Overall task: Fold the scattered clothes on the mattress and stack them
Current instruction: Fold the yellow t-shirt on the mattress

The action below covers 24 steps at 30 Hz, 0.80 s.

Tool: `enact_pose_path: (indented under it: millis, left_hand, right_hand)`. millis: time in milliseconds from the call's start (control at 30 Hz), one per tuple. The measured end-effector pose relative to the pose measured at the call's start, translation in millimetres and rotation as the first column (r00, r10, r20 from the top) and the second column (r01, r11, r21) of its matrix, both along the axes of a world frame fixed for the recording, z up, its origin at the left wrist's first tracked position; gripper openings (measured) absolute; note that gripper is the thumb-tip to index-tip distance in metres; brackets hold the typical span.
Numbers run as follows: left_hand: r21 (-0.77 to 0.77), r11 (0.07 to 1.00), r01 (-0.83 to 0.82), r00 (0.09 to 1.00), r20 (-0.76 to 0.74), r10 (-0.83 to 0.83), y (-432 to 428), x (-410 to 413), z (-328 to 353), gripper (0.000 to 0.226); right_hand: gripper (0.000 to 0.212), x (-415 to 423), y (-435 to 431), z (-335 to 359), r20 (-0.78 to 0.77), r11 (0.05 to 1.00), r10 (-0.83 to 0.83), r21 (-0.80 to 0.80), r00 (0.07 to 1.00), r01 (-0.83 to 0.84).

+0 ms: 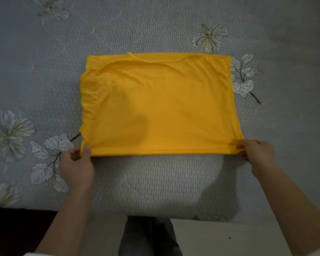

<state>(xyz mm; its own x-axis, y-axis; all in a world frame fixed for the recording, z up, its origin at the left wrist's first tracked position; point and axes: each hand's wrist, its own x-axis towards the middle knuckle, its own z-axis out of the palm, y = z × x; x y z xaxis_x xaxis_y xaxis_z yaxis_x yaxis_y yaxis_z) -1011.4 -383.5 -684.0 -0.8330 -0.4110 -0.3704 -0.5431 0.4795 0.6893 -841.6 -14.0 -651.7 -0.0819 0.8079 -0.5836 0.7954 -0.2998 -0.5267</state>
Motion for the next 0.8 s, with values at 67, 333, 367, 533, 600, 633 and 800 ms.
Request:
enact_pose_path:
  millis: [67,333,367,533,600,633,800]
  left_hand:
    - [-0.026,1.000,-0.016,1.000,-0.025,0.016,-11,12,2,0.031]
    - [-0.318,0.872,0.372,0.896,-0.123,-0.427,2,44,7,0.060]
    - [-0.352,0.807,0.475,0.828,-0.133,-0.545,11,45,6,0.062]
    - [-0.390,0.334,0.858,0.322,-0.097,-0.942,66,69,-11,0.066]
    - [-0.312,0.128,0.941,0.104,-0.093,-0.990,92,91,-13,0.074]
    - [-0.300,0.043,0.953,0.015,-0.096,-0.995,106,104,-11,0.078]
    - [-0.037,0.202,0.979,0.192,-0.179,-0.965,170,136,5,0.071]
  right_hand:
    - [0.010,14,-4,2,0.021,1.000,0.016,-0.009,1.000,-0.016]
    - [0.029,47,-15,-9,-0.074,0.985,-0.081,-0.157,0.994,0.069]
    - [0.035,44,-15,-7,-0.092,0.979,-0.104,-0.186,0.990,0.086]
    - [0.019,21,-23,5,-0.106,0.969,0.003,-0.246,0.994,-0.030]
    - [0.009,13,-26,11,-0.130,0.951,0.005,-0.304,0.991,-0.045]
    - [0.011,9,-26,15,-0.164,0.934,-0.027,-0.356,0.986,-0.034]
    - [0.010,-13,-25,43,-0.318,0.835,0.070,-0.501,0.946,-0.230]
